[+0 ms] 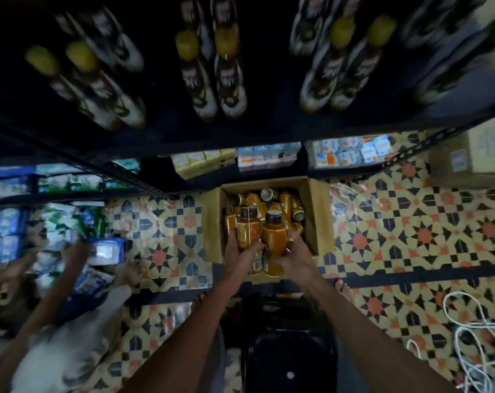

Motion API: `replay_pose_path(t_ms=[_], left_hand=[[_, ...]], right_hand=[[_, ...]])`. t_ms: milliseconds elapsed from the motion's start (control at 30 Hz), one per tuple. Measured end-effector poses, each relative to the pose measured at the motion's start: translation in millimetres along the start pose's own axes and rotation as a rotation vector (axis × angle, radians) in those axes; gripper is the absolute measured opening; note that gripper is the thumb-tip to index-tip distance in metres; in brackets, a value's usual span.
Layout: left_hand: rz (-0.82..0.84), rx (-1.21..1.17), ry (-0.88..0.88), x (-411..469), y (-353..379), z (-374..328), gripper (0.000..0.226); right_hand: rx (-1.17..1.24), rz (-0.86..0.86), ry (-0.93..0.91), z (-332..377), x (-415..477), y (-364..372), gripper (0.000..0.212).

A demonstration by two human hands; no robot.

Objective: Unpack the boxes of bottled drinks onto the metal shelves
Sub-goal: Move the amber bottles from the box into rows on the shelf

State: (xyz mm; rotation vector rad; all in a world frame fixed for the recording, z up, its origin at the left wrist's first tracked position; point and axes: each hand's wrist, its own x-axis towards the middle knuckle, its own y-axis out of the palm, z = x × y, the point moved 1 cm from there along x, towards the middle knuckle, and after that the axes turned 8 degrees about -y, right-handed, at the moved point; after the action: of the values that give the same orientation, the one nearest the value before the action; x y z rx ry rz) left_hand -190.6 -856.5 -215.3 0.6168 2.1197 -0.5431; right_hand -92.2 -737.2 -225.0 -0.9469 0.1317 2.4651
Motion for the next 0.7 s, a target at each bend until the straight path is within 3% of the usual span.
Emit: replay_pose_path(t_ms=[100,300,567,700], left_hand=[[0.039,-0.063,0.045,-61.9,-10.3,-44.0,0.044],[0.060,-0.081,0.147,-176.8,-33.7,-127.2,0.038],[0.079,-0.031,0.301,-287.8,-60.6,-211.6,0.046],[0.068,-0.007,0.404,-330.0,-68.4,-253.0,0.047]], right_hand=[[-0.023,-0.014,-0.052,59.5,-46.7,-12.0,0.078],[-0.017,-0.042,-0.161,177.8,-135.9,-28.8,0.073],[-0.092,-0.063,-0.334,294.2,-223.1,-53.8,0.067],[-0.138,-0.041,-0.428,344.7,-247.5,-67.9,0.075]])
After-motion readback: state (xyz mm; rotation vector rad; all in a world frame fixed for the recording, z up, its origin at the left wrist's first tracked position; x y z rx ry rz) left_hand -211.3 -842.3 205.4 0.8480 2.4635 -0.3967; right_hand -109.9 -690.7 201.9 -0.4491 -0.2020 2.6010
